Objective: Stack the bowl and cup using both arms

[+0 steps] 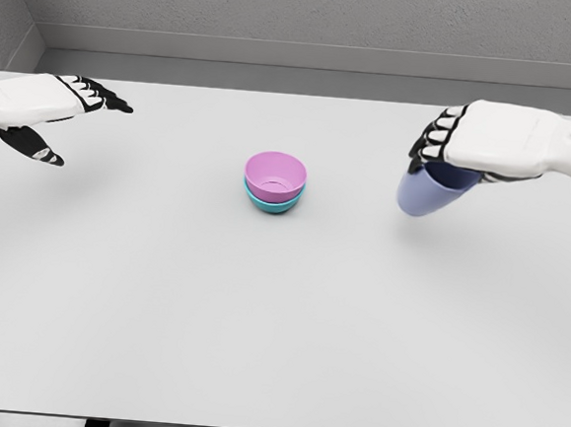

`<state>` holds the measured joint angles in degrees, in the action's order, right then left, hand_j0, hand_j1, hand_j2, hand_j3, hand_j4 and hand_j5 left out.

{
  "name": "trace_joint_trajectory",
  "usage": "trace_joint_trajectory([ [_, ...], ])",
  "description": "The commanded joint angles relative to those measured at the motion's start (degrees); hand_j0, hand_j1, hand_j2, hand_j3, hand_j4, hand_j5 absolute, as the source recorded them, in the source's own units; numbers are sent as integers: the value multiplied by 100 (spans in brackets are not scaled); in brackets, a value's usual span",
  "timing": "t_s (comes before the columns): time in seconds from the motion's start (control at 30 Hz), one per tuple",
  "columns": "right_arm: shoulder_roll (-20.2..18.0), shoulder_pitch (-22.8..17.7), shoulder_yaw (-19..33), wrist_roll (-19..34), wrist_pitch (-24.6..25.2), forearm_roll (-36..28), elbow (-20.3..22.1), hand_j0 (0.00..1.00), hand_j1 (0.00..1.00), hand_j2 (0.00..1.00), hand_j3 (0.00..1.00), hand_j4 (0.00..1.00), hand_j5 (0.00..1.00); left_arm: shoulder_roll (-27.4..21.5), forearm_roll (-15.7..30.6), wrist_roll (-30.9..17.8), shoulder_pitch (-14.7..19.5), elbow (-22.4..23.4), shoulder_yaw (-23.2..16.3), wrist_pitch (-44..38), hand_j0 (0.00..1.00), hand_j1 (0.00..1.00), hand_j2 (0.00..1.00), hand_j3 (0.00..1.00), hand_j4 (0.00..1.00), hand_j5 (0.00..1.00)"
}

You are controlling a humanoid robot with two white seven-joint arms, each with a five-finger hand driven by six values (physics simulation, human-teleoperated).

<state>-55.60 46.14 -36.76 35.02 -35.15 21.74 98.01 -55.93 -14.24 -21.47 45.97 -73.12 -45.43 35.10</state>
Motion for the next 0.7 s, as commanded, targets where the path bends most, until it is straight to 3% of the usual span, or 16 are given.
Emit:
trace_joint_trajectory([
  [0.0, 58, 0, -6, -2, 15, -20, 34, 69, 69, 69, 69, 69, 69, -5, 35, 3, 0, 8, 7, -10, 100, 100, 100, 100, 100, 100],
  [0.67, 1104, 483, -155, -2, 15, 59, -89, 69, 69, 69, 69, 69, 69, -5, 35, 3, -18, 26, 16, -10, 100, 100, 100, 100, 100, 100],
])
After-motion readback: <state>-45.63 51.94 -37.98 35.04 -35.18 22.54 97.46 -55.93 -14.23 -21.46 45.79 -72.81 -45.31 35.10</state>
